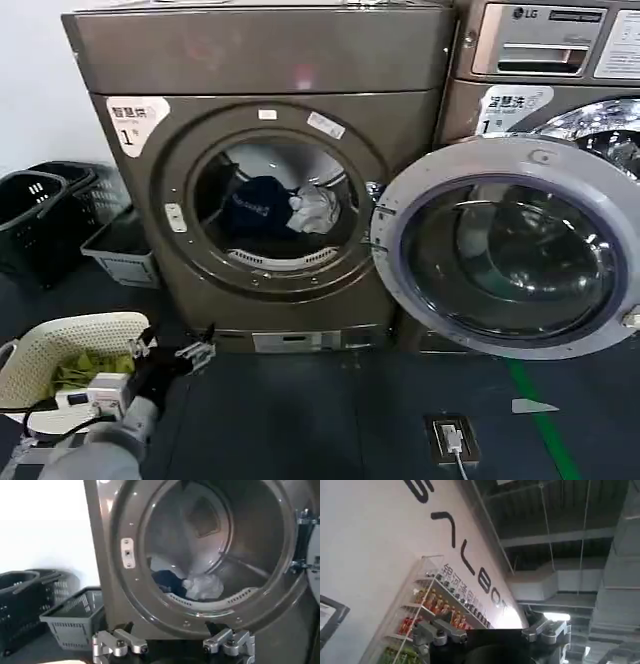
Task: Grasp the clothes from the dryer.
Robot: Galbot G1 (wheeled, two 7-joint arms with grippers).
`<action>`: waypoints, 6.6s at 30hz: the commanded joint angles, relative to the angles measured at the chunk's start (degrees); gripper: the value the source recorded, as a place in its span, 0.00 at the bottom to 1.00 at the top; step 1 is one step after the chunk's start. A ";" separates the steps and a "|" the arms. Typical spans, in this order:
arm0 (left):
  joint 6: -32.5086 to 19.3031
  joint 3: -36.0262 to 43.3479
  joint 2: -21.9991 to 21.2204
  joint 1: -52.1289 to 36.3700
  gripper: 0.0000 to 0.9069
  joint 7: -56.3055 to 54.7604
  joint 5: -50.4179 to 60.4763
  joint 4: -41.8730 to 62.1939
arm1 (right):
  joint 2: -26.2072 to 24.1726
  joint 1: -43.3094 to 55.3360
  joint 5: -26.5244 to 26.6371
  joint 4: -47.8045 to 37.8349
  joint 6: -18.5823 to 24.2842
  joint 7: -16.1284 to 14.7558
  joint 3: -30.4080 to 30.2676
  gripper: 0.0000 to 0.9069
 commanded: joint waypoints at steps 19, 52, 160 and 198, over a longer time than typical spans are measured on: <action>-0.04 0.23 0.15 0.41 1.00 0.16 0.10 -0.37 | 0.23 -0.02 0.51 0.59 1.43 0.02 -0.63 1.00; -0.20 1.66 0.40 -2.50 1.00 0.76 0.17 1.43 | 0.63 -0.57 1.81 0.12 4.56 -0.36 0.05 1.00; -0.79 4.97 0.46 -4.74 1.00 1.64 1.54 2.90 | 1.76 -1.81 -2.62 -1.46 3.94 0.60 2.54 1.00; -0.84 5.70 0.52 -6.38 1.00 1.90 1.80 4.45 | 1.69 -1.28 -3.47 -1.80 3.96 0.24 2.33 1.00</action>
